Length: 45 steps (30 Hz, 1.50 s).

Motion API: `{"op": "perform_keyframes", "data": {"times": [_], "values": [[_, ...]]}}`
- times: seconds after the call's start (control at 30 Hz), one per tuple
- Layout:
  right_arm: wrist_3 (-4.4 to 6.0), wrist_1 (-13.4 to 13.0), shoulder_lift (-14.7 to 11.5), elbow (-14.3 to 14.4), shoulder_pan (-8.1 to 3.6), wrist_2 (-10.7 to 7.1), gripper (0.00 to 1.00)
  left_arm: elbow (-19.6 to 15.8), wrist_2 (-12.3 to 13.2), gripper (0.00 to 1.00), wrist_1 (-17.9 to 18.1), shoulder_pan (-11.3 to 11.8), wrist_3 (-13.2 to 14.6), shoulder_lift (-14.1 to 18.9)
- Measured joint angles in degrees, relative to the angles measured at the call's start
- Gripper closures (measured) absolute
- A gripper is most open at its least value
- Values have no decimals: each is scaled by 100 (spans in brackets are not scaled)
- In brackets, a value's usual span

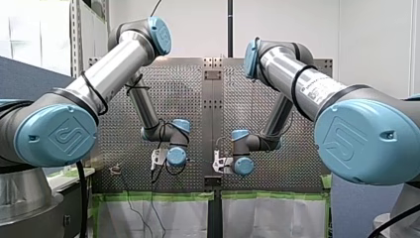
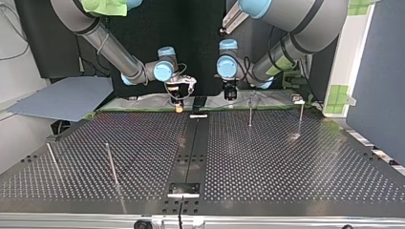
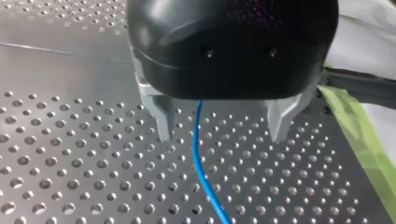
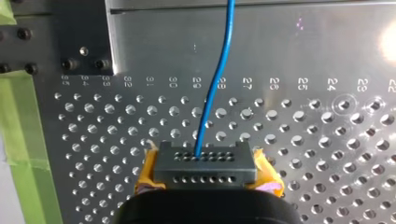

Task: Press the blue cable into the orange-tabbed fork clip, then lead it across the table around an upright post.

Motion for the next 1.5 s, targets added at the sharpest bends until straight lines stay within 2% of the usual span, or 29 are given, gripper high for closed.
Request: {"op": "perform_keyframes", "data": {"times": [0.33,0.6,0.63,0.67,0.7,0.73,0.77,0.8,0.83,0.87,0.9,0.97,1.5], "values": [[-14,9,3,0,-3,-4,100,172,35,0,-19,5,-243,-5],[-15,12,8,3,-6,-3,100,192,-11,0,-80,7,-166,-10],[-15,13,9,3,-6,-3,100,192,-23,2,-86,7,-158,-9],[-15,13,10,3,-6,-4,100,192,-38,11,-90,7,-149,-9],[-15,13,10,4,-6,-3,100,192,-58,11,-94,5,-132,-9],[-15,13,10,3,-6,-3,100,192,-71,33,-96,3,-117,-8],[-14,12,11,3,-6,-3,100,192,-83,45,-97,1,-105,-7],[-14,13,11,2,-6,-3,100,193,-101,45,-97,-2,-92,-6],[-14,12,12,2,-6,-3,100,193,-122,58,-96,-5,-84,-8],[-14,12,13,1,-6,-3,100,194,-150,78,-95,-7,-78,-9],[-14,12,13,2,-6,-3,100,194,-192,78,-94,-10,-72,-7],[-14,12,14,4,-5,-3,100,194,-252,100,-93,-17,-64,-6],[-8,14,19,3,0,-3,100,193,-274,100,-109,-41,-2,-5]]}}
